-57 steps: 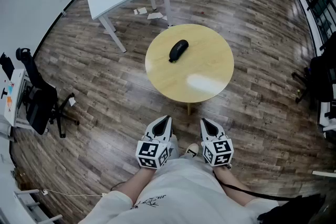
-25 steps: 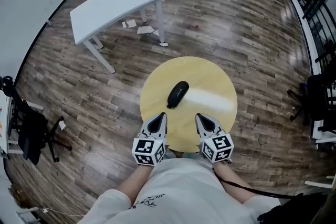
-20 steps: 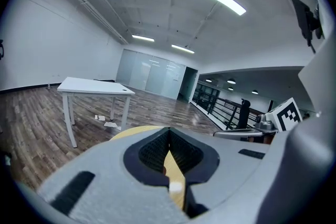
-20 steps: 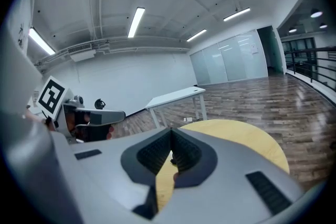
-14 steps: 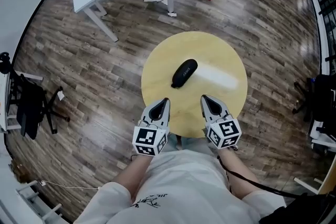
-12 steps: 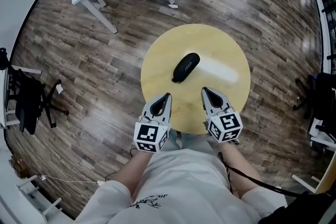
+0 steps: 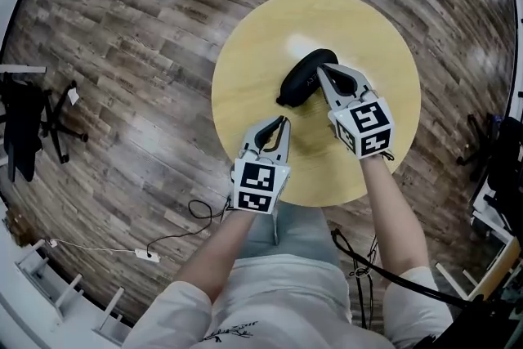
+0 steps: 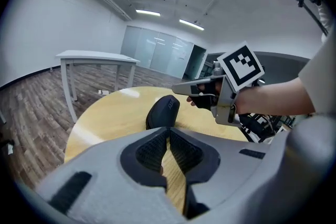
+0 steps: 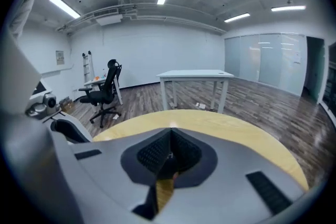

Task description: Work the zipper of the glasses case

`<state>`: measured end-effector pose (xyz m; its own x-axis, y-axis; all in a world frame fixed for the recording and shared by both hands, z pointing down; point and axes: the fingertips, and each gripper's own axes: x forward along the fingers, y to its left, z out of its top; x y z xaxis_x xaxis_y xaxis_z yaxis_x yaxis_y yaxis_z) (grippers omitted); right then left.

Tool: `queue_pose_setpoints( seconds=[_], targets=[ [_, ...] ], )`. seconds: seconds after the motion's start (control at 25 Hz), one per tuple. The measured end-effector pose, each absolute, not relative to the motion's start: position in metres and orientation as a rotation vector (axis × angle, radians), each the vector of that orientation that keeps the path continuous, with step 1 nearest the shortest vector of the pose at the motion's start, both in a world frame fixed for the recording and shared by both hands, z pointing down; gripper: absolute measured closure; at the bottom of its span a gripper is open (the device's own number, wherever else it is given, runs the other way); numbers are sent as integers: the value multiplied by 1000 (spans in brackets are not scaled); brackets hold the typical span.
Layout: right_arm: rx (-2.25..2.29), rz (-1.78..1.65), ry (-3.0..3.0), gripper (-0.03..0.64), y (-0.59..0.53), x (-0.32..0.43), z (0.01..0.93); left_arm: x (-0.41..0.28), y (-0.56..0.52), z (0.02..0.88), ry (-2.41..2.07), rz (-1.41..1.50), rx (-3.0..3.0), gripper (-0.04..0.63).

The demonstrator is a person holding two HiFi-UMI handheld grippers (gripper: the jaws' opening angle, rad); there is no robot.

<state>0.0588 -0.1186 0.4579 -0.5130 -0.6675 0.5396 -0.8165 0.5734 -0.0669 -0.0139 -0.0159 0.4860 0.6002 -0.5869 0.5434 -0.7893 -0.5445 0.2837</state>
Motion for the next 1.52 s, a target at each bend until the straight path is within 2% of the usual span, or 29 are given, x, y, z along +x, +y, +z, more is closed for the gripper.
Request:
queue_pose_setpoints(
  seconds=[0.24,0.44,0.84,1.04,1.08,1.12,1.44,1.52],
  targets=[
    [1038,447,-2324,623,-132,42,495,6,-20,534,-1018,634,2253,502],
    [978,399,-2261,623,-140,27,504,10,-26,550,-1023,704,2210,480],
    [954,462,-2280,623,-140,26,506,27,-12,561,-1135,665,2044,456],
    [956,462,-2286,623,-141,27,505,25,-27,568,-1267,611,1924,457],
    [955,457,-2288,623,-141,27,506,24,-27,569,-1285,621,1917,483],
    [955,456,-2292,623,-141,27,506,23,-27,571,-1295,630,1915,564],
    [959,432,-2294,623,-138,25,506,30,-24,571,-1214,582,1899,568],
    [960,434,-2293,623,-138,26,506,35,-25,570,-1207,556,1893,531]
  ],
)
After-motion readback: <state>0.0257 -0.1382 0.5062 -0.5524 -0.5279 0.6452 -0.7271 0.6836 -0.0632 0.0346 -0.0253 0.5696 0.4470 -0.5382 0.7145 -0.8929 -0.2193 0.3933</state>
